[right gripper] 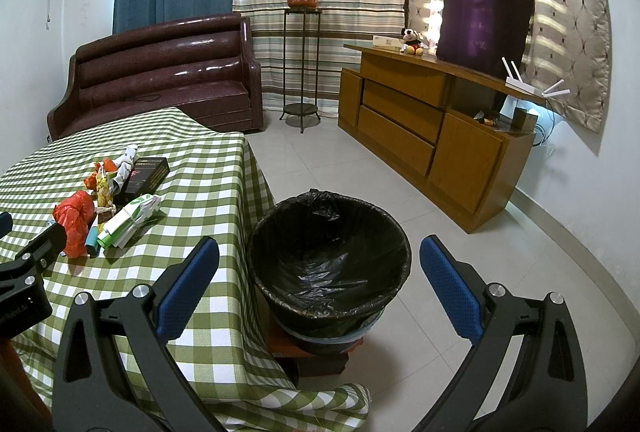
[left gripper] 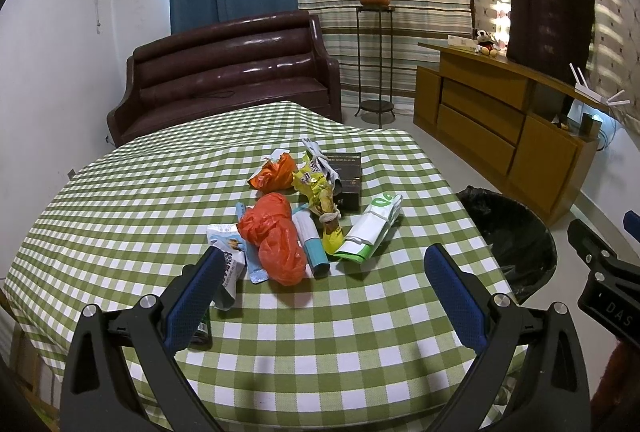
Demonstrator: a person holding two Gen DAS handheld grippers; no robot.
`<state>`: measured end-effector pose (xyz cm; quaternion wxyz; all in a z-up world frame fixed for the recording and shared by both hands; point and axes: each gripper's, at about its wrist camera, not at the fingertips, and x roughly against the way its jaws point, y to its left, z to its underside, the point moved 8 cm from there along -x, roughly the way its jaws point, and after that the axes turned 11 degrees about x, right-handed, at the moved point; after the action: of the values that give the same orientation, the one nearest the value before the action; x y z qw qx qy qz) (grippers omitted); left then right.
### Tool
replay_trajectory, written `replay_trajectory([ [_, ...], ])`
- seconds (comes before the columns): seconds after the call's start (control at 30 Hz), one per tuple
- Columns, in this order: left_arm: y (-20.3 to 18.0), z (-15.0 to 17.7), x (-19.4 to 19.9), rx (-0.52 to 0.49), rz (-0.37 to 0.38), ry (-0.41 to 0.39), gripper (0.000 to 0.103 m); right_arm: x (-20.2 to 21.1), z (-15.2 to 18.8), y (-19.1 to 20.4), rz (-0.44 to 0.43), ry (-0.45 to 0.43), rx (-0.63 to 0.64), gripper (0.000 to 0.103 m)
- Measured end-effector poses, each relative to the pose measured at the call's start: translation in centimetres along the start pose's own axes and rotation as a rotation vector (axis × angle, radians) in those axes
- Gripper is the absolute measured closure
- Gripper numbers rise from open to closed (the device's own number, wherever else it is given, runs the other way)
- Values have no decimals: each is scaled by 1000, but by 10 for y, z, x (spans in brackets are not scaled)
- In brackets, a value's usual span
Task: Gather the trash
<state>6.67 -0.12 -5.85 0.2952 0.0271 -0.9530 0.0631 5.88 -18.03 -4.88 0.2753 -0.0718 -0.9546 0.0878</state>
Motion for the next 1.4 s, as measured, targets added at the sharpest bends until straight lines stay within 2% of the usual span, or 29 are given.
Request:
replay_trajectory([
  [1.4, -2, 0, 0, -3, 0, 19, 6, -3, 1, 2, -3, 5, 2, 5],
])
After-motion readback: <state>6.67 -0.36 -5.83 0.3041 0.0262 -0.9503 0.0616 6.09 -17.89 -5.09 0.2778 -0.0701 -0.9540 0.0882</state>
